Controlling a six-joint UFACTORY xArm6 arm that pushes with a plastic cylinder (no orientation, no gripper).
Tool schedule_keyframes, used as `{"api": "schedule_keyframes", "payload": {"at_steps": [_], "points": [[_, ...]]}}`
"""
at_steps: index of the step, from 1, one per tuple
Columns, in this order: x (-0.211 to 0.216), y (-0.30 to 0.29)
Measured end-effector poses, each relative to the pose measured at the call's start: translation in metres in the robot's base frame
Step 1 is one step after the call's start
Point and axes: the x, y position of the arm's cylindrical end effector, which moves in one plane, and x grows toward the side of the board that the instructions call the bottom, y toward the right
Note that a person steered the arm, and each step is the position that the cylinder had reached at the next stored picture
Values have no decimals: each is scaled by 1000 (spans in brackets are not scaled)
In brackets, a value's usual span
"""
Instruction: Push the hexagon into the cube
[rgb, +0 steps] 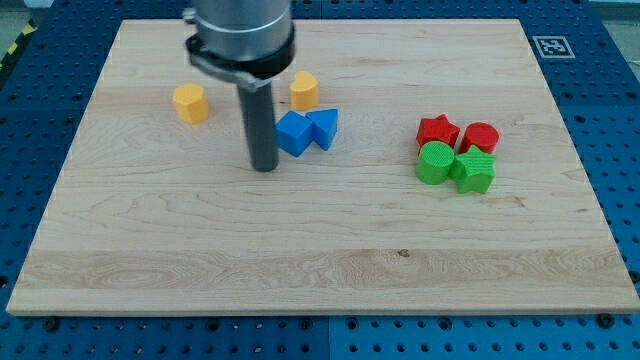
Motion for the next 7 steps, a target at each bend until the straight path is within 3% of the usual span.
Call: {"api": "schedule_keyframes", "payload": {"at_steps": [2, 3, 7], "points": [[-21, -115], [-46, -129], [-59, -129]]}}
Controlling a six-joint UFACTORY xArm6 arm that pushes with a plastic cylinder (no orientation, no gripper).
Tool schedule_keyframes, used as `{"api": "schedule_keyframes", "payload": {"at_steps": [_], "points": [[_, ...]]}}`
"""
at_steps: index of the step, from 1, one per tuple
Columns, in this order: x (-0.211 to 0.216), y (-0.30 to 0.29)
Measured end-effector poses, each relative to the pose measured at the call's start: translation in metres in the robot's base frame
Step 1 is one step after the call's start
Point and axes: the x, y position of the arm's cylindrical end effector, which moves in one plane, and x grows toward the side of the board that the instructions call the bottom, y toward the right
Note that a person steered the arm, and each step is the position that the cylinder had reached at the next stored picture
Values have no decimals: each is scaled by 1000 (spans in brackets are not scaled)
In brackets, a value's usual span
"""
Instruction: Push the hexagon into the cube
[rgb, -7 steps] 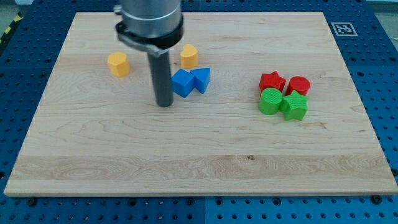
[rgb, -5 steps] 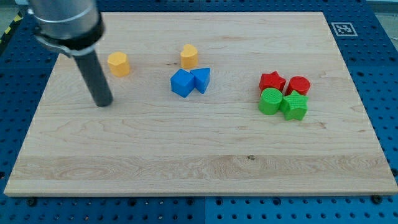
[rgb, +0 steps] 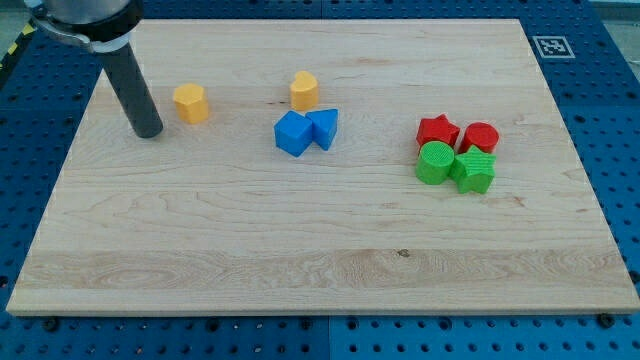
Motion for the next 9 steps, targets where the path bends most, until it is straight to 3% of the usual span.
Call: {"api": "schedule_keyframes", "payload": {"at_steps": [5, 7, 9], "points": [[-39, 18], [-39, 66], [-74, 84]]}}
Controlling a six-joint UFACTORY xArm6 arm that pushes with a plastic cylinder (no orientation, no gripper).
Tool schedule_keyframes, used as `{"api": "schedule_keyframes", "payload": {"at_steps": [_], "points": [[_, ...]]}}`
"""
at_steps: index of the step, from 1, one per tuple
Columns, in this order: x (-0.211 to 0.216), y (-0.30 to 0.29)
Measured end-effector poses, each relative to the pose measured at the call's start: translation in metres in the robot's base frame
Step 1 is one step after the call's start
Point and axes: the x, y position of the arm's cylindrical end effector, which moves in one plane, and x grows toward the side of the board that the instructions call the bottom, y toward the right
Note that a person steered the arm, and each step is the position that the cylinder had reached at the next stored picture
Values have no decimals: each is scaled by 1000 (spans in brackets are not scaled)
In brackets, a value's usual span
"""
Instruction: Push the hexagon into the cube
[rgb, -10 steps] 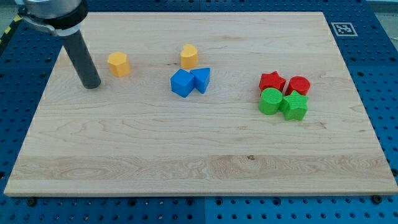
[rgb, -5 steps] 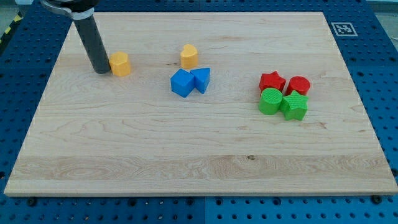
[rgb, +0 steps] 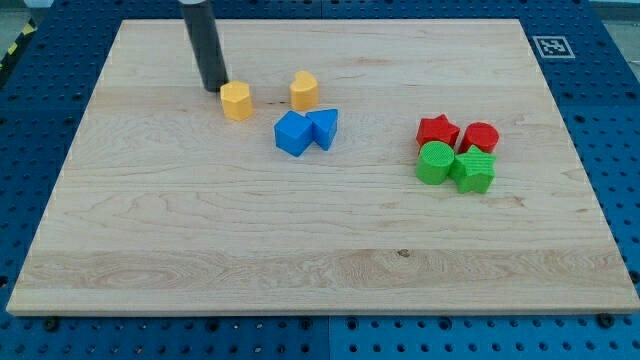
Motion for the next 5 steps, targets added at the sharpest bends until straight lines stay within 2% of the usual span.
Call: {"api": "schedule_keyframes", "payload": {"at_steps": [1, 3, 5], "points": [[30, 17], [37, -11], [46, 39]]}}
